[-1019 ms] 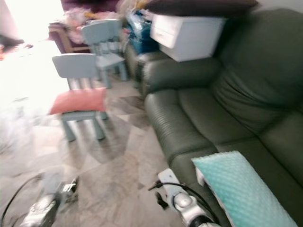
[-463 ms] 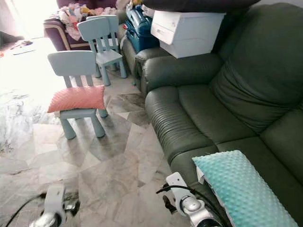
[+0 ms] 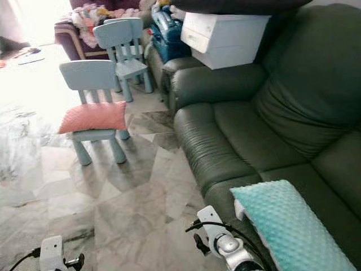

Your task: Move the pillow to the sofa

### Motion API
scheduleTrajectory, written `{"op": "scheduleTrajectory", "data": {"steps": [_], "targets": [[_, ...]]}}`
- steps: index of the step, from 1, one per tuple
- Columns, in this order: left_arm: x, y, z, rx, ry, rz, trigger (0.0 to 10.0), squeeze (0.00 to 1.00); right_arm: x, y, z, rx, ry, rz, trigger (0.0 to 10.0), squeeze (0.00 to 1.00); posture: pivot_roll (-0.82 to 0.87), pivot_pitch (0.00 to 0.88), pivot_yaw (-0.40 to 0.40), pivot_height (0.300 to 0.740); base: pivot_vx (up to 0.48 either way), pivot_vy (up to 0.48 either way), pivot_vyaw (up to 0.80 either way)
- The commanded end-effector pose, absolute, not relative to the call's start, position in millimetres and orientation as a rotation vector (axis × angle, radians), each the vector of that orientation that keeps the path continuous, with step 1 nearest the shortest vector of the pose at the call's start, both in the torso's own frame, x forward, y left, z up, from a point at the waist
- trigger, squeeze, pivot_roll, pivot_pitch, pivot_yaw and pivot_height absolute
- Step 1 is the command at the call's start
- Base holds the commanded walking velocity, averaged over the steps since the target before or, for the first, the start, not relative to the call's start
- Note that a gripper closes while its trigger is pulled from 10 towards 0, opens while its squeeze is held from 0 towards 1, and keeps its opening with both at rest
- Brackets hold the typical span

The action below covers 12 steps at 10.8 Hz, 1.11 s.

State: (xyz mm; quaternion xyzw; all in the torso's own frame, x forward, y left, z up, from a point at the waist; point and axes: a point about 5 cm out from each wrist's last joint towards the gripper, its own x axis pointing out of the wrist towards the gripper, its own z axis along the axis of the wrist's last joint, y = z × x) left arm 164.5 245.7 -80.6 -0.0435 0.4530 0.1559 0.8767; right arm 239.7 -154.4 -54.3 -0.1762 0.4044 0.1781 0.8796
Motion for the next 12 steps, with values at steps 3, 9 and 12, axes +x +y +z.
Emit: {"op": "scheduleTrajectory", "data": {"steps": [3, 9, 12], "targets": [[150, 256, -84, -0.068, 0.988, 0.366, 10.0, 0.00, 240, -150, -54, -0.379, 0.841, 0.386, 10.0, 0.00, -0.09, 0.004, 0.042, 0.740, 0.000, 0.480, 0.00], [146, 250, -87, -0.041, 1.015, 0.356, 10.0, 0.00, 240, -148, -55, -0.376, 0.843, 0.390, 10.0, 0.00, -0.09, 0.023, 0.043, 0.740, 0.000, 0.374, 0.00], [141, 251, -89, -0.034, 1.019, 0.348, 10.0, 0.00, 240, -149, -55, -0.380, 0.844, 0.390, 10.0, 0.00, -0.09, 0.024, 0.043, 0.740, 0.000, 0.000, 0.00]]}}
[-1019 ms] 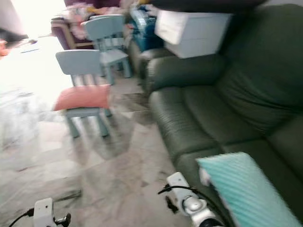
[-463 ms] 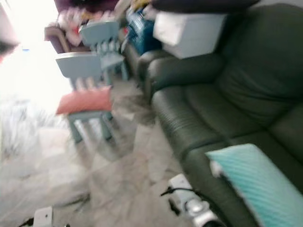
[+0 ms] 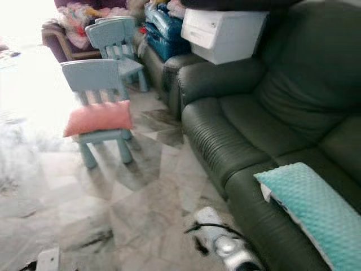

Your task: Move the pillow to the sofa

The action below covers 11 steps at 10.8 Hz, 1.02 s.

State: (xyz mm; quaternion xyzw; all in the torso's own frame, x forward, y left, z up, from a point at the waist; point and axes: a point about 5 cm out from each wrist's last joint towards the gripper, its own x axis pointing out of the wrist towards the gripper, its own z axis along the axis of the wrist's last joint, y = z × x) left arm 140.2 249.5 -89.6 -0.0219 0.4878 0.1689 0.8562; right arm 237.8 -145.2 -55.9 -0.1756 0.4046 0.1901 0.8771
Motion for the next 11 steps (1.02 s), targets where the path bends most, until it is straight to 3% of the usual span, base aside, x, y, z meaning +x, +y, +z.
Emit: {"op": "scheduleTrajectory", "data": {"steps": [1, 4, 11], "targets": [[136.8, 255.7, -88.8, -0.035, 1.020, 0.360, 10.0, 0.00, 239.8, -149.0, -54.5, -0.382, 0.843, 0.391, 10.0, 0.00, -0.09, 0.024, 0.043, 0.740, 0.000, 0.000, 0.00], [130.5, 261.5, -89.0, -0.052, 1.022, 0.380, 10.0, 0.00, 240.0, -148.0, -54.4, -0.386, 0.842, 0.398, 10.0, 0.00, -0.09, 0.024, 0.043, 0.740, 0.205, 0.000, 0.00], [130.1, 258.6, -90.0, -0.054, 1.026, 0.366, 10.0, 0.00, 239.5, -147.6, -54.7, -0.393, 0.843, 0.405, 10.0, 0.00, -0.09, 0.028, 0.044, 0.740, 0.395, 0.000, 0.00]]}}
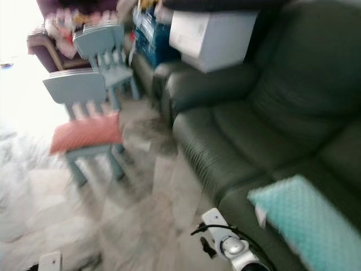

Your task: Move the pillow to the sofa

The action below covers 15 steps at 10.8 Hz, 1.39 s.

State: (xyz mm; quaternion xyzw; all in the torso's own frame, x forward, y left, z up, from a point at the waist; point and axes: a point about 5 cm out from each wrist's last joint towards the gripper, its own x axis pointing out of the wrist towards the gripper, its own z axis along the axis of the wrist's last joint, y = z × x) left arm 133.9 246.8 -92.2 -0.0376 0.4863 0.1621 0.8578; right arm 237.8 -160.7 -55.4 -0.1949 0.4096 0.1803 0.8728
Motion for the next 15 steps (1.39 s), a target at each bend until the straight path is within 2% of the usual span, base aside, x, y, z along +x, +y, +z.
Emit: {"op": "scheduleTrajectory", "data": {"steps": [1, 3, 6, 15], "targets": [[130.8, 257.5, -90.2, -0.054, 1.026, 0.364, 10.0, 0.00, 239.6, -147.3, -54.7, -0.393, 0.844, 0.406, 10.0, 0.00, -0.09, 0.028, 0.044, 0.740, 0.416, 0.000, 0.00], [131.6, 256.5, -90.3, -0.045, 1.031, 0.367, 10.0, 0.00, 239.6, -147.4, -54.7, -0.394, 0.843, 0.407, 10.0, 0.00, -0.09, 0.028, 0.043, 0.740, 0.397, 0.000, 0.00], [129.0, 257.8, -91.2, -0.031, 1.055, 0.408, 10.0, 0.00, 239.6, -147.3, -54.7, -0.392, 0.845, 0.405, 10.0, 0.00, -0.09, 0.030, 0.045, 0.740, 0.000, 0.000, 0.00], [132.0, 256.1, -90.9, -0.008, 1.064, 0.402, 10.0, 0.00, 238.3, -146.4, -55.5, -0.391, 0.845, 0.409, 10.0, 0.00, -0.09, 0.027, 0.051, 0.740, 0.000, 0.480, 0.00]]}}
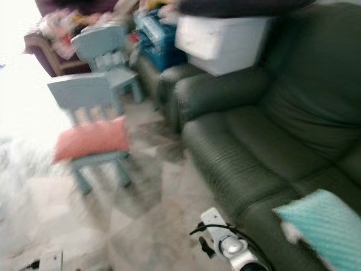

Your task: Move the pillow to the sofa

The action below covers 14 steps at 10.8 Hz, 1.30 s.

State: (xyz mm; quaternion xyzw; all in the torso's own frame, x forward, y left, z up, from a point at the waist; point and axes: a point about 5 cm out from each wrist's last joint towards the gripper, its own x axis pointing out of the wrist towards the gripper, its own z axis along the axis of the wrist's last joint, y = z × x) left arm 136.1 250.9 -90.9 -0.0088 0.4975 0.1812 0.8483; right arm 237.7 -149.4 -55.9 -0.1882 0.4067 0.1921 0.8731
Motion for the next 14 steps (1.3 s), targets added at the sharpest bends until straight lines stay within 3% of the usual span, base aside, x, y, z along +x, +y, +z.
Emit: {"op": "scheduleTrajectory", "data": {"steps": [1, 7, 14], "targets": [[130, 258, -91, -0.006, 1.065, 0.403, 10.0, 0.00, 238, -146, -56, -0.391, 0.844, 0.409, 10.0, 0.00, -0.09, 0.025, 0.052, 0.740, 0.000, 0.480, 0.00], [126, 262, -91, 0.004, 1.070, 0.409, 10.0, 0.00, 239, -147, -55, -0.391, 0.843, 0.410, 10.0, 0.00, -0.09, 0.031, 0.048, 0.740, 0.000, 0.480, 0.00], [134, 263, -88, 0.011, 1.034, 0.390, 10.0, 0.00, 239, -146, -55, -0.388, 0.843, 0.408, 10.0, 0.00, -0.09, 0.033, 0.051, 0.740, 0.000, 0.000, 0.00]]}}
